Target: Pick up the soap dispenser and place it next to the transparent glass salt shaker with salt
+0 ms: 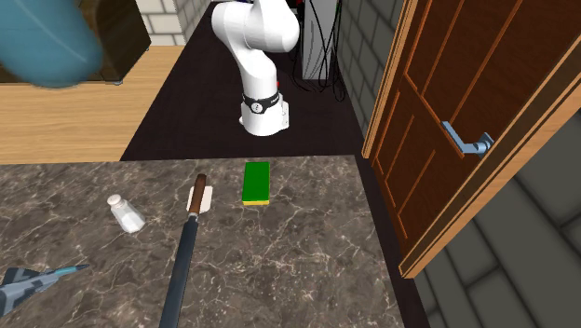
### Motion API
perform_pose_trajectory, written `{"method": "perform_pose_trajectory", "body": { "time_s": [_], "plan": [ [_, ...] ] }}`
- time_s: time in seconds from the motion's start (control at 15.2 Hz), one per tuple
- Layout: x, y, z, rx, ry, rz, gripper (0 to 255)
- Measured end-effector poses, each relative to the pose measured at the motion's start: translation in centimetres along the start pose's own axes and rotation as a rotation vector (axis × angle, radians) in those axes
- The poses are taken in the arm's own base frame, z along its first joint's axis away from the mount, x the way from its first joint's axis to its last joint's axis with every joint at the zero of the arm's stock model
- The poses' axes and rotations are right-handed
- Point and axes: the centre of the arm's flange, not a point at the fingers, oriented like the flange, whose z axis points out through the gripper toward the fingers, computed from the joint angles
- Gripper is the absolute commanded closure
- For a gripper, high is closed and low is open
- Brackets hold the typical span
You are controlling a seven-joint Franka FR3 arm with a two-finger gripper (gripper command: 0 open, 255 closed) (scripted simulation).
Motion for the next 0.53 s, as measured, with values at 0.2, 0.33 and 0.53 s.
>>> {"method": "perform_pose_trajectory", "body": {
  "time_s": [0.2, 0.33, 0.53],
  "plan": [
    [-2.1, 3.0, -0.5, 0.001, 0.0, 0.0, 255],
    [-3.7, 5.2, -1.0, 0.001, 0.0, 0.0, 255],
    [-5.1, 7.4, -0.7, 0.001, 0.0, -0.001, 255]
  ]
}}
